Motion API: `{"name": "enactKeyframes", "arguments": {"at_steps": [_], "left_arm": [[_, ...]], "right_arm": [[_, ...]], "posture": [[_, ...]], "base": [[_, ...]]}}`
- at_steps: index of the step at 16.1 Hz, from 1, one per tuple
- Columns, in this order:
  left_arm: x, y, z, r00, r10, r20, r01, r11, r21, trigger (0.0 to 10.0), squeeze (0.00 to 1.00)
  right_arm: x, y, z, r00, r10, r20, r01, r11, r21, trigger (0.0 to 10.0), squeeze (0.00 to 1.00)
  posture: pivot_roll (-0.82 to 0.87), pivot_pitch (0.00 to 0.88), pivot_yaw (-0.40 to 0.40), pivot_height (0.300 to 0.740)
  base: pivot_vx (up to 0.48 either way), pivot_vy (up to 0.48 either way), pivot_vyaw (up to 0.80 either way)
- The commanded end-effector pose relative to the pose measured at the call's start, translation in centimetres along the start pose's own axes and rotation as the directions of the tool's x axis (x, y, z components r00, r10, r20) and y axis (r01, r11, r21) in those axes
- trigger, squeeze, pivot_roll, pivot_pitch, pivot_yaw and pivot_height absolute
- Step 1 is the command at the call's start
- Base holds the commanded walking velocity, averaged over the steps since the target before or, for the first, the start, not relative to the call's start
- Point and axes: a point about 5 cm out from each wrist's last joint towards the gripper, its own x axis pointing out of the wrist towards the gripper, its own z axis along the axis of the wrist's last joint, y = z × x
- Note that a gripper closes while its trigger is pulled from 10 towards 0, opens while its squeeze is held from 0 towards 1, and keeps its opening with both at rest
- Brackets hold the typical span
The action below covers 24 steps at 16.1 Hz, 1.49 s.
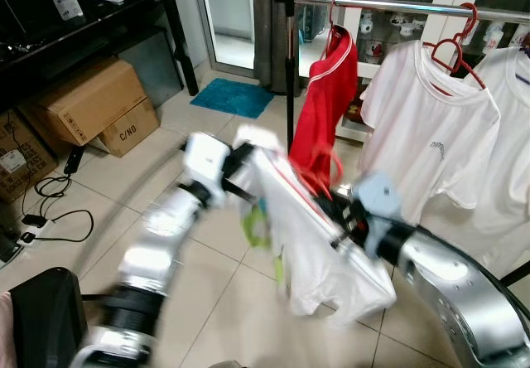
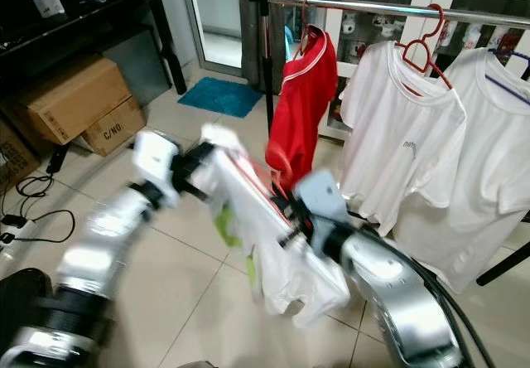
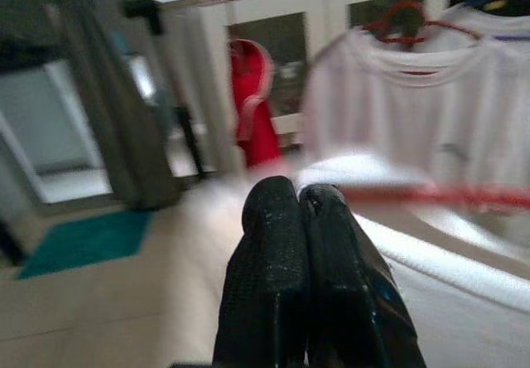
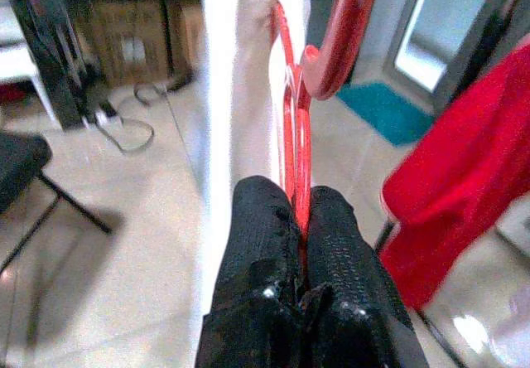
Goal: Hang hanger
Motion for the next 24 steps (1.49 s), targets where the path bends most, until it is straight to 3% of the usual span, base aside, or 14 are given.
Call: {"name": "enactKeyframes", "arguments": {"at_steps": [1,2,4,6,7,10,11,14,15,17,19,21,23,24], "left_arm": [[0.1,1.9,2.0,0.998,0.05,0.038,-0.052,0.997,0.051,0.0,0.0],[-0.1,4.0,3.2,0.992,0.116,0.047,-0.12,0.989,0.09,0.0,0.0],[-0.3,5.3,4.1,0.989,0.144,0.047,-0.149,0.982,0.12,0.0,0.0],[-1.0,7.9,4.6,0.972,0.235,-0.025,-0.218,0.931,0.292,0.0,0.0],[-1.3,8.4,4.5,0.965,0.257,-0.044,-0.232,0.923,0.308,0.0,0.0],[-2.2,10.0,2.9,0.925,0.336,-0.179,-0.239,0.878,0.414,0.0,0.0],[-2.3,10.0,2.7,0.924,0.335,-0.187,-0.238,0.883,0.405,0.0,0.0],[-1.4,7.3,0.5,0.948,0.209,-0.239,-0.137,0.949,0.284,0.0,0.0],[-1.4,7.1,0.3,0.947,0.213,-0.24,-0.141,0.948,0.285,0.0,0.0],[-1.0,7.3,1.0,0.953,0.221,-0.206,-0.156,0.944,0.291,0.0,0.0],[0.0,6.1,2.2,0.98,0.111,-0.164,-0.054,0.946,0.32,0.0,0.0],[1.1,4.4,2.8,0.987,0.017,-0.162,0.046,0.925,0.377,0.0,0.0],[1.8,3.1,2.8,0.982,-0.051,-0.181,0.121,0.909,0.398,0.0,0.0],[2.5,0.9,2.3,0.966,-0.148,-0.212,0.222,0.894,0.389,0.0,0.0]], "right_arm": [[-0.2,0.2,-0.2,0.999,0.036,-0.014,-0.036,0.999,-0.037,0.0,0.0],[-0.7,0.3,-0.6,0.996,0.08,-0.04,-0.083,0.994,-0.071,0.0,0.0],[-1.2,0.5,-1.1,0.99,0.121,-0.068,-0.128,0.987,-0.101,0.0,0.0],[-2.2,0.8,-1.1,0.985,0.169,-0.039,-0.171,0.982,-0.075,0.0,0.0],[-2.5,0.6,-1.1,0.986,0.165,-0.023,-0.166,0.984,-0.063,0.0,0.0],[-3.7,0.8,1.2,0.954,0.227,0.199,-0.242,0.969,0.055,0.0,0.0],[-3.8,0.9,1.4,0.947,0.235,0.22,-0.254,0.965,0.063,0.0,0.0],[-3.4,1.8,3.7,0.884,0.23,0.406,-0.315,0.937,0.154,0.0,0.0],[-3.4,2.1,3.8,0.877,0.246,0.413,-0.334,0.929,0.156,0.0,0.0],[-2.9,2.1,2.5,0.93,0.259,0.262,-0.289,0.954,0.081,0.0,0.0],[-1.7,0.8,1.4,0.982,0.148,0.116,-0.153,0.988,0.036,0.0,0.0],[-0.8,0.4,1.3,0.992,0.123,0.007,-0.121,0.988,-0.098,0.0,0.0],[-0.1,0.4,1.4,0.99,0.131,-0.045,-0.136,0.981,-0.138,0.0,0.0],[0.8,0.4,1.2,0.983,0.144,-0.109,-0.161,0.974,-0.16,0.0,0.0]], "posture": [[-0.07,0.0,0.134,0.74],[-0.07,0.0,0.135,0.74],[-0.07,0.0,0.137,0.74],[-0.07,0.0,0.141,0.74],[-0.07,0.0,0.153,0.74],[-0.07,0.0,0.164,0.74],[-0.07,0.0,0.164,0.74],[-0.07,0.0,0.174,0.74],[-0.07,0.0,0.174,0.74],[-0.07,0.0,0.176,0.74],[-0.07,0.0,0.177,0.74],[-0.07,0.0,0.177,0.74],[-0.07,0.0,0.174,0.74],[-0.07,0.0,0.171,0.74]], "base": [[0.0,0.0,0.0],[0.0,0.0,0.0],[0.0,0.0,0.0],[0.0,0.0,0.0],[0.0,0.0,0.0],[0.0,0.0,0.0],[0.0,0.0,0.0],[0.0,0.0,0.0],[0.0,0.0,0.0],[0.0,0.0,0.0],[0.0,0.0,0.0],[0.0,0.0,0.0],[0.0,0.0,0.0],[0.0,0.0,0.0]]}}
